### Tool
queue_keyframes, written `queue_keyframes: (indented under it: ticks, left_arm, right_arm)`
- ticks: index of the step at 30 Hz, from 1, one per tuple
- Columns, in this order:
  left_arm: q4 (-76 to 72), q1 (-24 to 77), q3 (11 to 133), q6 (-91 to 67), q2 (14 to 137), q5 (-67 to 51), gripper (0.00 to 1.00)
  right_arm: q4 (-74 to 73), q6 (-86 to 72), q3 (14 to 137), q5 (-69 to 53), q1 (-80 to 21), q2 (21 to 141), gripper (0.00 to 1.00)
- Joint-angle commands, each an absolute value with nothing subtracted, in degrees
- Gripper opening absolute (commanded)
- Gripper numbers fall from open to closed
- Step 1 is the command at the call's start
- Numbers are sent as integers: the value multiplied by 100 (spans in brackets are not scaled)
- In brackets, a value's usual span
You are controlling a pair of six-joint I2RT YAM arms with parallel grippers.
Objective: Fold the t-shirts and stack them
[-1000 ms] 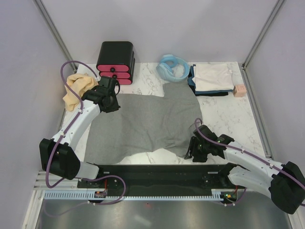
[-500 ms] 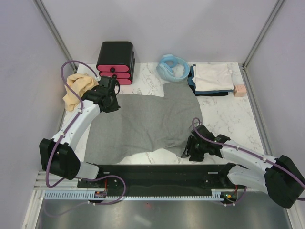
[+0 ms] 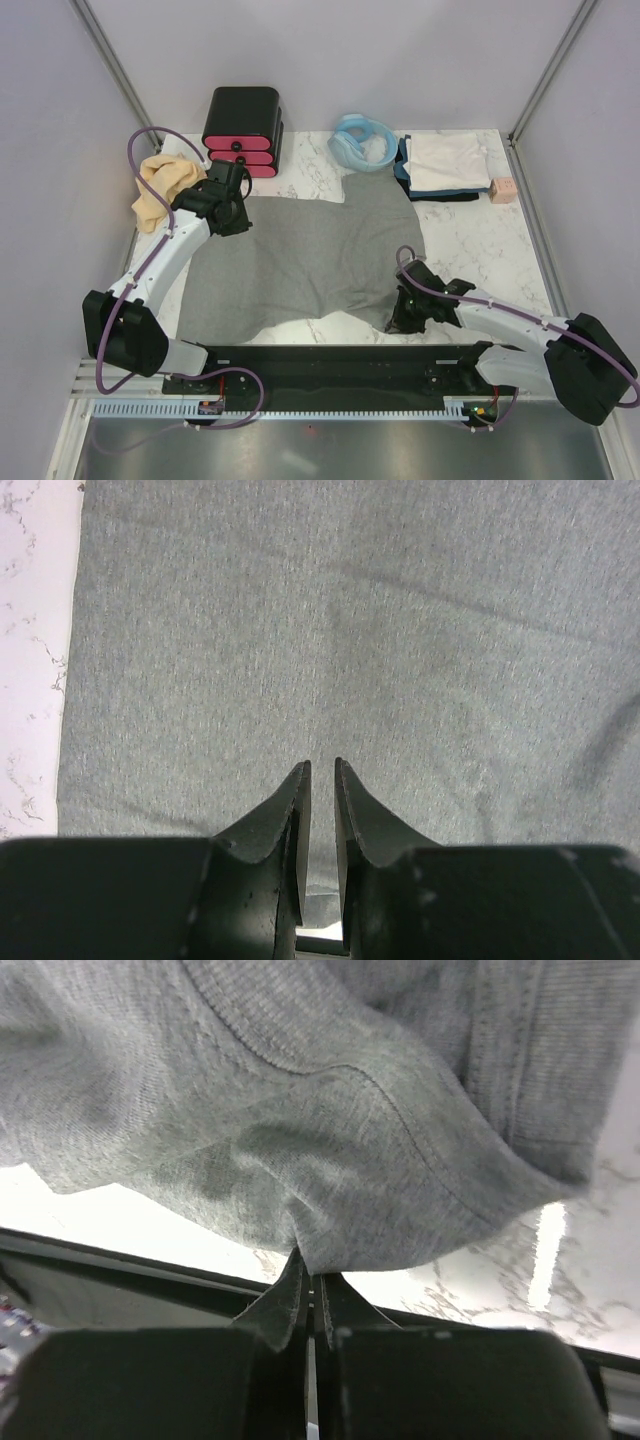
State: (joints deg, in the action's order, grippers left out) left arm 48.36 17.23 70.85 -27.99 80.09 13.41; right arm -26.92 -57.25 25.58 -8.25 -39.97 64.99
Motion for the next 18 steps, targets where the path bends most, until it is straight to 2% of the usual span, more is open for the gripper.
queue_keyframes:
  ticks: [1, 9, 18]
  left_arm:
    - [4816, 1749, 7075, -2637, 7980, 1441, 22]
    - [4799, 1749, 7014, -2672, 8086, 1319, 22]
    - [4772, 1749, 6952, -2672, 8060, 1292, 22]
  right_arm:
    - [-3479, -5441, 3075, -168, -4025, 6294, 0]
    - [-4929, -4984, 4569, 308, -4025, 6082, 0]
    - [-6099, -4202, 6247, 904, -4025, 6696, 0]
